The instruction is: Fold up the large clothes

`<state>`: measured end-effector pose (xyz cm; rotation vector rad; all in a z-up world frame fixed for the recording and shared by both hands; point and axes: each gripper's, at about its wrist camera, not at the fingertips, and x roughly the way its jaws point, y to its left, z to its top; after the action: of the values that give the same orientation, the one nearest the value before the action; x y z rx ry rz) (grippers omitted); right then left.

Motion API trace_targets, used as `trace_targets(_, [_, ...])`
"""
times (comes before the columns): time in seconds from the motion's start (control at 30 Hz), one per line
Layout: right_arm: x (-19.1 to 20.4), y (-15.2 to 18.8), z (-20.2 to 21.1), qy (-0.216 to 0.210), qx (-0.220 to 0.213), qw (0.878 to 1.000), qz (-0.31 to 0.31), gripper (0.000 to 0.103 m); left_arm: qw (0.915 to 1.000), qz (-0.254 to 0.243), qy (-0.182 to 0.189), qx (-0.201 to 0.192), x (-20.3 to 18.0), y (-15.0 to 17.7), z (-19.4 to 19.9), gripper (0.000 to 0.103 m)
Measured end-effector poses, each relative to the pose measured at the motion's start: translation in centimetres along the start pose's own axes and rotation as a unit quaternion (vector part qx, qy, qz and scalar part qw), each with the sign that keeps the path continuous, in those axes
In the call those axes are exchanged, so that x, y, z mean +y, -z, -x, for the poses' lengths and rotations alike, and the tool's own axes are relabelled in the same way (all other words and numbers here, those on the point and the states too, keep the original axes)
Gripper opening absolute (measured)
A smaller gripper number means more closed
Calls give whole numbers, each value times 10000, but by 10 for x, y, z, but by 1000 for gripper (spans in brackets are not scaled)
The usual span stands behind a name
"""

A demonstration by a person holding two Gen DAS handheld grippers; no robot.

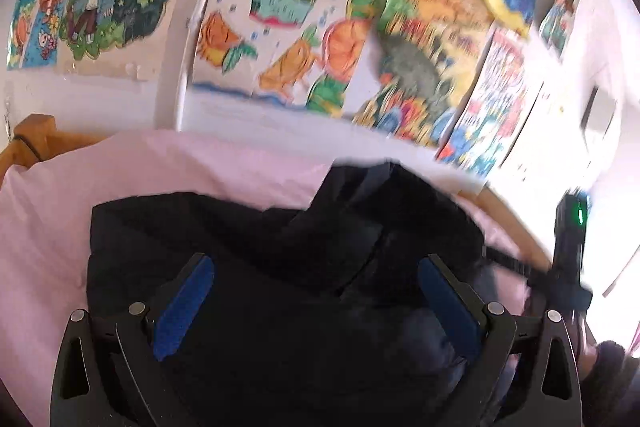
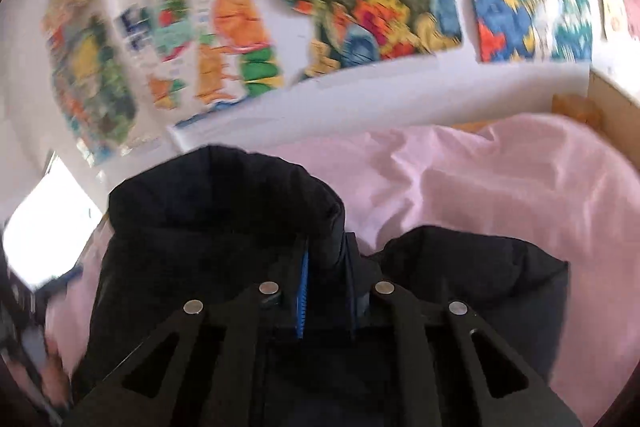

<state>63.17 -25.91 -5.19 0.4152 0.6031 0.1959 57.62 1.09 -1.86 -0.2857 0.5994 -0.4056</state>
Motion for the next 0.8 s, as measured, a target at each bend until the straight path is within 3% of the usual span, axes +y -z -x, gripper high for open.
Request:
trace_targets(0.1, [11,13,32,-61,23,9990,452,12,9985,383,380,57,4,4,9,103])
trace_targets(0.2, [18,32,61,-56,6,9955,941,11,9910,944,921,221,18,13,17,103])
trace_targets(0.3, [23,56,82,54,-28,9888,1490,10,9844,1329,1094,368,34,22,21,103])
trace_targets(0.4, [28,75,93,172,-74,9822,1871,9,9843,1513,752,513,45,24,15,102])
trace_targets(0.5, [25,88,97,209,-82,9803,1962,9,9814,1713,556,665,51,22,1,82])
trace_targets(0.57, [20,94,96,257,-37,9810,1921,9,9782,1770,542,941,52,23,-11,47])
trace_targets(0.6, [18,96,95,274,-22,9815,1894,9,9762,1781,603,1077,51,25,-17,39])
trace_targets(0.67, [16,99,95,300,-29,9819,1868,9,9727,1758,834,1268,46,28,-24,15])
trace_targets(0.7, [16,99,96,314,-44,9819,1867,9,9713,1729,967,1319,43,29,-25,14])
trace_targets(0.77, [16,101,96,366,-63,9818,1862,9,9727,1608,1046,1303,36,29,-20,2])
trace_targets(0.8, [15,101,97,389,-82,9820,1845,9,9748,1534,1091,1201,30,27,-12,1])
